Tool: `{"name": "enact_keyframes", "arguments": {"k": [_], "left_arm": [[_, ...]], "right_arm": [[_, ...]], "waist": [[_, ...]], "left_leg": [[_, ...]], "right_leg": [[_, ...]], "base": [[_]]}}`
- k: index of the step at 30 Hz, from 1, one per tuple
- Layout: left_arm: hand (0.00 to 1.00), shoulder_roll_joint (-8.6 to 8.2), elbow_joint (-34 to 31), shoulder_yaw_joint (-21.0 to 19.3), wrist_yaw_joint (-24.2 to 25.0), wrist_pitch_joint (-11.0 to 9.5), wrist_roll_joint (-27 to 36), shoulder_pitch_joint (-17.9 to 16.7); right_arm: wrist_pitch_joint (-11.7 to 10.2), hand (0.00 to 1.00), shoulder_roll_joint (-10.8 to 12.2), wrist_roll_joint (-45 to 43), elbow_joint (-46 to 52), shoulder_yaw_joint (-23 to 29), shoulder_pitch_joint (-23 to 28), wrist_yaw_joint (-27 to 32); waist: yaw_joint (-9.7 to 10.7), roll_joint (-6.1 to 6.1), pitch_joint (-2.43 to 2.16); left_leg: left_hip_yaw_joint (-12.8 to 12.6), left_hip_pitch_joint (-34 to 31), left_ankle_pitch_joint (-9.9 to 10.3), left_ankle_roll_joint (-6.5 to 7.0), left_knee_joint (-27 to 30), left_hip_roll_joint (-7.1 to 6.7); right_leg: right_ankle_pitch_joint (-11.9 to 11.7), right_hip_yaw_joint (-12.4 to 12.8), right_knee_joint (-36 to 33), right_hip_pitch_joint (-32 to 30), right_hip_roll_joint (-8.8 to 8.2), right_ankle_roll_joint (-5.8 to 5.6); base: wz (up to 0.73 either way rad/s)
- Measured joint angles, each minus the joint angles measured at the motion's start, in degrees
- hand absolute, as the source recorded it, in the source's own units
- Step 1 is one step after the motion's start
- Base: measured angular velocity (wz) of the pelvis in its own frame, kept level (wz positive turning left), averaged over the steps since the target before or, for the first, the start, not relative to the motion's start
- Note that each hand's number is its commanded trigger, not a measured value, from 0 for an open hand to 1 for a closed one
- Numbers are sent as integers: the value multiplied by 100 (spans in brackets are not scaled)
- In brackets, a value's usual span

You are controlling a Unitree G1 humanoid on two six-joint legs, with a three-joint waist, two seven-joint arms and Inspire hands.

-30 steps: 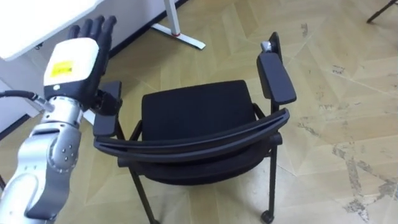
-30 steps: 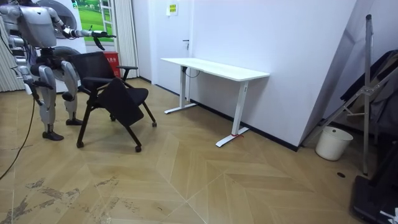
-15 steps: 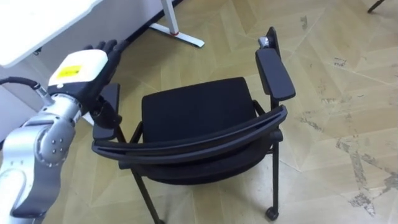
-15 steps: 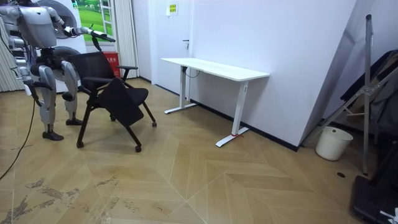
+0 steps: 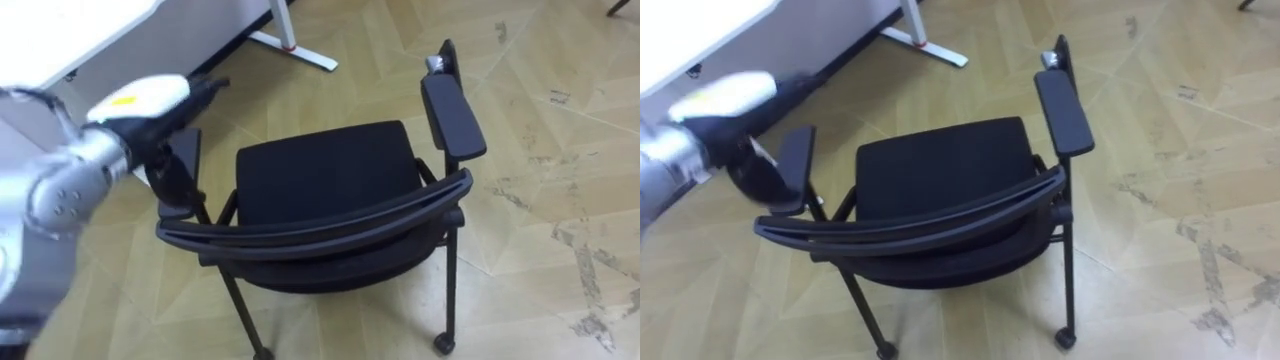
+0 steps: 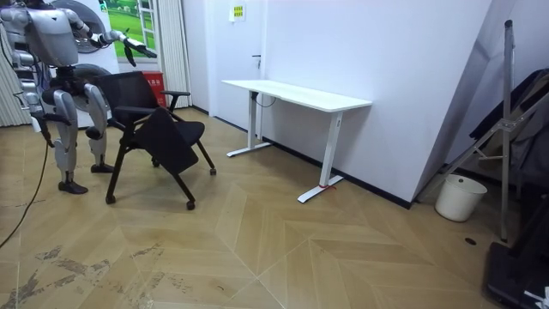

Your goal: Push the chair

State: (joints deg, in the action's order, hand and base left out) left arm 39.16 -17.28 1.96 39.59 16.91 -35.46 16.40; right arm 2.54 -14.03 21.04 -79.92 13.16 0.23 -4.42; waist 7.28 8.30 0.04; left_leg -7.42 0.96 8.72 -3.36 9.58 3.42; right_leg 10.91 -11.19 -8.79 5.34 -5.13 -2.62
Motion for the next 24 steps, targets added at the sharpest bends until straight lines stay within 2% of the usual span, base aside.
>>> {"name": "enact_keyframes", "arguments": {"k": [2,4,9,17,20,24], "left_arm": [[0,152,-36,-32,237,143,147,154],[0,249,-134,-33,508,185,225,155],[0,299,-387,-27,1094,383,472,151],[0,326,-697,-26,1594,586,685,151],[0,337,-771,-23,1781,601,855,152],[0,477,-993,11,2110,643,902,152]], "right_arm": [[7,0,-15,-36,0,9,17,-14],[12,0,-53,-136,-1,12,19,-48],[123,0,-175,-131,-16,60,45,-49],[134,0,-201,-126,-17,58,81,-72],[135,0,-206,-126,-12,51,118,-110],[134,0,-213,-125,15,52,159,-249]], "waist": [[3,26,-3],[3,47,0],[-7,79,42],[-20,71,49],[-109,71,49],[-146,65,53]], "left_leg": [[2,55,1,2,-3,-4],[1,64,1,2,-2,-8],[1,66,0,4,2,-13],[10,70,0,4,10,-32],[13,66,0,4,2,-32],[59,72,0,4,-2,-36]], "right_leg": [[0,-10,3,59,-5,0],[0,-12,3,65,-9,-1],[6,-17,15,55,-14,-8],[21,-28,17,49,-35,-26],[21,-23,17,67,-37,-26],[21,-63,13,100,-41,-26]], "base": [[0],[0],[0],[0],[0],[5]]}}
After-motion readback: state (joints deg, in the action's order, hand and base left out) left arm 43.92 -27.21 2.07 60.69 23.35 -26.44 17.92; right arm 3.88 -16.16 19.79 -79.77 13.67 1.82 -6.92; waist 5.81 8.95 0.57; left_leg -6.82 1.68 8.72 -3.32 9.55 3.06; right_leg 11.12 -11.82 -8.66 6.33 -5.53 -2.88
